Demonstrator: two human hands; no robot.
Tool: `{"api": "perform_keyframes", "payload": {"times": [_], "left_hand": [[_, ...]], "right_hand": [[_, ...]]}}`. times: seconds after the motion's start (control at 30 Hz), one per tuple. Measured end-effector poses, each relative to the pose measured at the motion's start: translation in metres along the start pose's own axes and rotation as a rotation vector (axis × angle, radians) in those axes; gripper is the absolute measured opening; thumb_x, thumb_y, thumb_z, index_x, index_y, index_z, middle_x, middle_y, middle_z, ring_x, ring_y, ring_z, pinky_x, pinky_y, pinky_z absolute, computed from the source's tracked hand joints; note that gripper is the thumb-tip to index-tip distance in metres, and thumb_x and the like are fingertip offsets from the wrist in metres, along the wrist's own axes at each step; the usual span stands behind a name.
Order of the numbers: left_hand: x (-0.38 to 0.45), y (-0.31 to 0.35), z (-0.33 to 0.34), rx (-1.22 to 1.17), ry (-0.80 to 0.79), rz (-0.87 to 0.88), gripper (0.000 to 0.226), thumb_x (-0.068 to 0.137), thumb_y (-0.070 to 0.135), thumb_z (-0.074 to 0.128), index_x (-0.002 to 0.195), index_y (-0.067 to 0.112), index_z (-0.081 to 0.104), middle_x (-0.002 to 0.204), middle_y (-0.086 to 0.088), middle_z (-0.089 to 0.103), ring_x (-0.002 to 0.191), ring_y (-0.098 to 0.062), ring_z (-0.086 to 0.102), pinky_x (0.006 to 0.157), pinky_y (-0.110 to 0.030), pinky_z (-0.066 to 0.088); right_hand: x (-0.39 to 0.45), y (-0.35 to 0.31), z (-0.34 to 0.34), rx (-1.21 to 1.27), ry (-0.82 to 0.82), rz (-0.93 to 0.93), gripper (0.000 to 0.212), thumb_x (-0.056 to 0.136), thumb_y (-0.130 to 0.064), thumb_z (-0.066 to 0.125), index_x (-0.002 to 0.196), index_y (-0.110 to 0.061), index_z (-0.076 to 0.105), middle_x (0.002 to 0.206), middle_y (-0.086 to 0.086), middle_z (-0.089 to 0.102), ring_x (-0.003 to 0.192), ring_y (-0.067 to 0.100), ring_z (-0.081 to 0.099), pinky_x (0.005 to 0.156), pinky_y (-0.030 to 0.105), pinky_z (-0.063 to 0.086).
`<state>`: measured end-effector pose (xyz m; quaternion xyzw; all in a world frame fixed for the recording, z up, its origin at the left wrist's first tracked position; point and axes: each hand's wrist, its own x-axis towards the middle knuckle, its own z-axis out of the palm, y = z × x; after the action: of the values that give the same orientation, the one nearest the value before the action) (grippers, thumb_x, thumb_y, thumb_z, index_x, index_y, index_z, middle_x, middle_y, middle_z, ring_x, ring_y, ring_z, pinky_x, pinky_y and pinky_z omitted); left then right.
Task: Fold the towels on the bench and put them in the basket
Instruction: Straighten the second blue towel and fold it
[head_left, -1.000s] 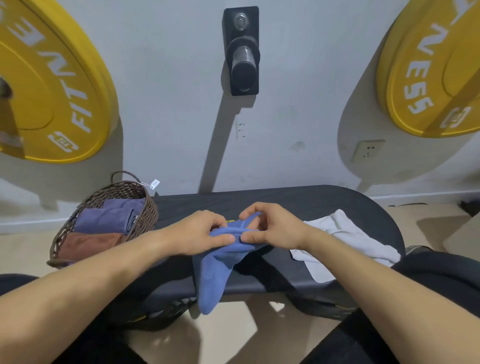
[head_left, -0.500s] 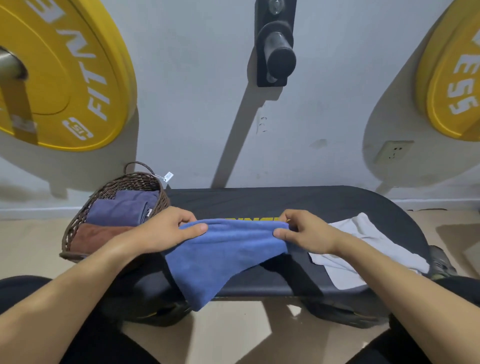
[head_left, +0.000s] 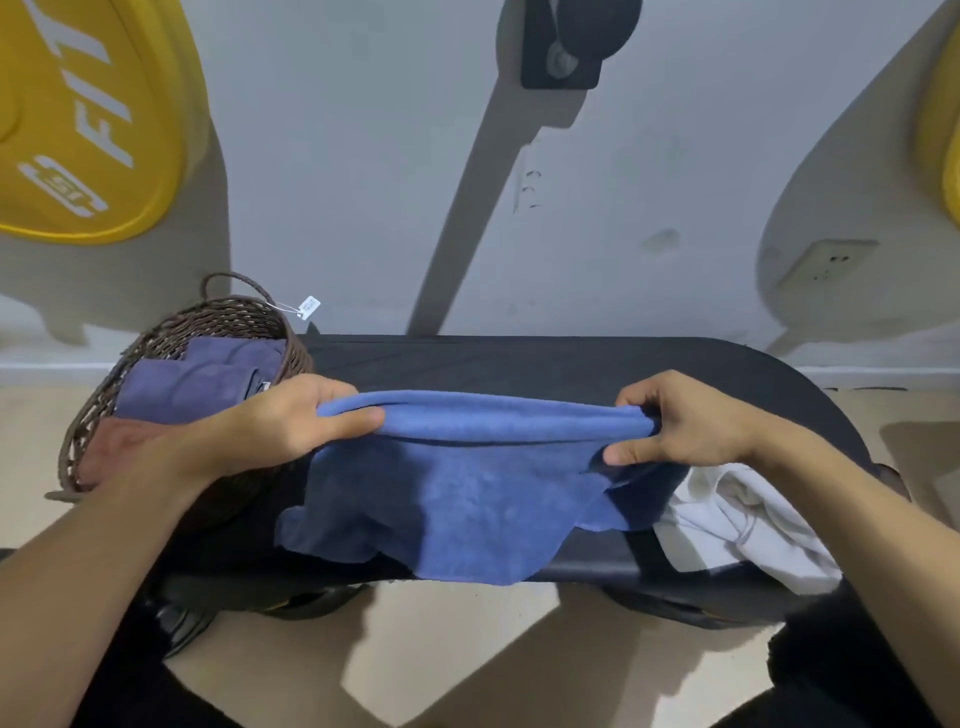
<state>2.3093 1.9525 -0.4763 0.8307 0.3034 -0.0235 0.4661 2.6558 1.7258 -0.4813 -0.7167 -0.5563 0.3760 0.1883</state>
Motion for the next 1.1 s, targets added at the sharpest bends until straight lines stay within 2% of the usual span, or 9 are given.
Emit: {"api": "perform_keyframes", "payload": {"times": [0.17, 0.23, 0.37, 0.6, 0.7, 0.8, 0.9, 1.0, 1.1], "left_hand": [[0.017, -0.032, 0.003, 0.111, 0.216, -0.01, 0.035, 0.085, 0.041, 0.07, 0.057, 0.031, 0.051, 0.052, 0.012, 0.044, 0.048, -0.003, 0.039, 0.049, -0.019, 0.032], [0.018, -0.038, -0.002, 0.186, 0.222, 0.016, 0.029, 0.083, 0.046, 0.068, 0.061, 0.033, 0.053, 0.053, 0.012, 0.048, 0.05, -0.003, 0.043, 0.052, -0.022, 0.037], [0.018, -0.041, -0.011, 0.333, 0.18, -0.039, 0.034, 0.073, 0.068, 0.059, 0.074, 0.033, 0.059, 0.063, 0.013, 0.061, 0.059, -0.003, 0.057, 0.058, -0.032, 0.047], [0.037, -0.035, 0.03, 0.587, -0.096, -0.182, 0.032, 0.084, 0.062, 0.058, 0.09, 0.031, 0.061, 0.081, 0.012, 0.066, 0.076, -0.009, 0.062, 0.07, -0.031, 0.049], [0.046, -0.041, 0.06, 0.586, -0.087, -0.167, 0.057, 0.08, 0.065, 0.062, 0.122, 0.027, 0.052, 0.114, 0.005, 0.056, 0.105, -0.018, 0.059, 0.089, -0.034, 0.047], [0.051, -0.044, 0.095, 0.428, -0.042, -0.181, 0.096, 0.07, 0.07, 0.068, 0.145, 0.022, 0.031, 0.133, 0.0, 0.044, 0.119, -0.02, 0.052, 0.099, -0.039, 0.045], [0.052, -0.051, 0.129, 0.47, 0.034, -0.19, 0.094, 0.066, 0.069, 0.07, 0.14, 0.024, 0.033, 0.116, 0.005, 0.045, 0.106, -0.018, 0.054, 0.086, -0.038, 0.049], [0.053, -0.052, 0.138, 0.339, 0.129, -0.207, 0.05, 0.065, 0.06, 0.069, 0.103, 0.033, 0.049, 0.075, 0.013, 0.059, 0.072, -0.01, 0.06, 0.061, -0.034, 0.048], [0.058, -0.052, 0.124, 0.332, 0.212, -0.173, 0.017, 0.07, 0.039, 0.07, 0.076, 0.028, 0.06, 0.053, 0.008, 0.057, 0.056, -0.007, 0.056, 0.055, -0.034, 0.049]], "right_hand": [[0.002, 0.034, -0.004, 0.064, 0.027, 0.129, 0.029, 0.073, -0.036, 0.086, 0.069, -0.014, 0.068, 0.061, -0.008, 0.059, 0.057, 0.006, 0.05, 0.058, 0.024, 0.039], [0.007, 0.042, -0.008, 0.062, 0.058, 0.191, 0.04, 0.073, -0.043, 0.084, 0.07, -0.007, 0.067, 0.06, -0.003, 0.057, 0.055, 0.009, 0.048, 0.056, 0.026, 0.038], [0.019, 0.053, 0.0, 0.048, 0.089, 0.249, 0.053, 0.084, -0.049, 0.071, 0.06, -0.007, 0.05, 0.055, -0.004, 0.041, 0.053, 0.013, 0.035, 0.053, 0.027, 0.029], [0.037, 0.053, 0.031, -0.071, 0.132, 0.226, 0.035, 0.093, -0.041, 0.062, 0.077, -0.01, 0.058, 0.062, -0.005, 0.053, 0.062, 0.018, 0.047, 0.057, 0.028, 0.036], [0.036, 0.045, 0.052, -0.179, 0.023, 0.198, 0.039, 0.072, -0.052, 0.079, 0.086, -0.029, 0.05, 0.077, -0.011, 0.054, 0.073, 0.017, 0.052, 0.058, 0.023, 0.037], [0.034, 0.038, 0.094, -0.307, -0.061, 0.131, 0.085, 0.056, -0.053, 0.086, 0.129, -0.034, 0.046, 0.114, -0.003, 0.045, 0.106, 0.02, 0.045, 0.083, 0.033, 0.045], [0.039, 0.033, 0.124, -0.267, -0.046, 0.056, 0.078, 0.061, -0.033, 0.084, 0.131, -0.034, 0.049, 0.115, -0.003, 0.041, 0.106, 0.019, 0.045, 0.087, 0.034, 0.046], [0.047, 0.028, 0.128, -0.061, 0.023, -0.004, 0.038, 0.071, -0.018, 0.075, 0.106, -0.027, 0.062, 0.099, -0.004, 0.048, 0.089, 0.018, 0.054, 0.082, 0.038, 0.049], [0.056, 0.026, 0.114, 0.075, 0.115, 0.008, 0.034, 0.069, -0.017, 0.082, 0.098, -0.028, 0.066, 0.094, -0.011, 0.059, 0.09, 0.008, 0.055, 0.08, 0.023, 0.047]]}}
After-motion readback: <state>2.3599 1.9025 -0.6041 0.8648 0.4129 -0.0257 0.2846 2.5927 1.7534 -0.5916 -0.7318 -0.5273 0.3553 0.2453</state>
